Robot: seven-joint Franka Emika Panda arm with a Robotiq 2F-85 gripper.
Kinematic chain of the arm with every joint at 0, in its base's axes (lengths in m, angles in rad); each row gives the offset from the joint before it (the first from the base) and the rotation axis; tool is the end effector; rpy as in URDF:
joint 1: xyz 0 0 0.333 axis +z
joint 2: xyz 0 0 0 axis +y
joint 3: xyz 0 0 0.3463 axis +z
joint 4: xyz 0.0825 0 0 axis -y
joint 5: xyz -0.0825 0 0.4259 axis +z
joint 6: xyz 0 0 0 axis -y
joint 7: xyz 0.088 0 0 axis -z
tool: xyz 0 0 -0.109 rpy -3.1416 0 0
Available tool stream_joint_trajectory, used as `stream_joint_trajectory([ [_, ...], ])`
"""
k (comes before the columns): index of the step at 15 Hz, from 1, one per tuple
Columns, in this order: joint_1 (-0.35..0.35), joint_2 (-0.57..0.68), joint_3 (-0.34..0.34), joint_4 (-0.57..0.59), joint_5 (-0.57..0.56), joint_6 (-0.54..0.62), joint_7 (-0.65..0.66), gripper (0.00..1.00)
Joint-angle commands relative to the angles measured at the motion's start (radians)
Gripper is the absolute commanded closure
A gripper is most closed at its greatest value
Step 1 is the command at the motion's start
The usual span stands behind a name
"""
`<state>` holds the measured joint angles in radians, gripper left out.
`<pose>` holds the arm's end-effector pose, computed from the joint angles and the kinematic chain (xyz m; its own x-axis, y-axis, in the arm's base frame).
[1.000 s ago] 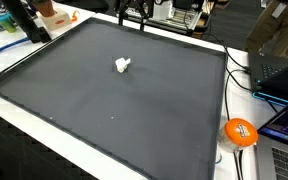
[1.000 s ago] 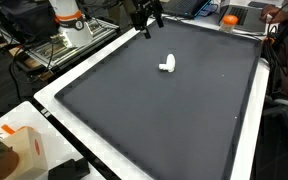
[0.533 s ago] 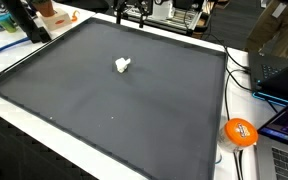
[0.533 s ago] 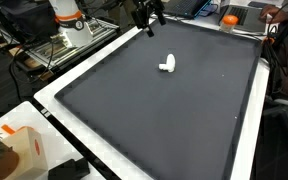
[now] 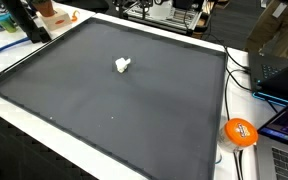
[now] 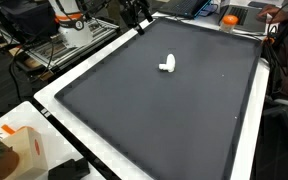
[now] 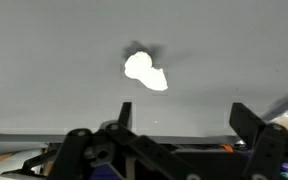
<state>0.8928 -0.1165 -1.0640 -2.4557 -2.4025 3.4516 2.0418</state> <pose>0.4077 0.0126 0.3184 0.8126 0.1792 0.5546 0.2633 -0.9618 -0.0751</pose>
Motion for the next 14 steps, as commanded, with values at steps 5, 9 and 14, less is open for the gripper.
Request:
stream_joint_trajectory([
  [5,-0.171,-0.014,0.108,-0.043,0.115,0.026,-0.173,0.0],
  [9,-0.157,-0.011,0.108,-0.038,0.115,0.026,-0.165,0.0],
  [14,-0.164,-0.006,0.117,-0.037,0.122,0.018,-0.137,0.0],
])
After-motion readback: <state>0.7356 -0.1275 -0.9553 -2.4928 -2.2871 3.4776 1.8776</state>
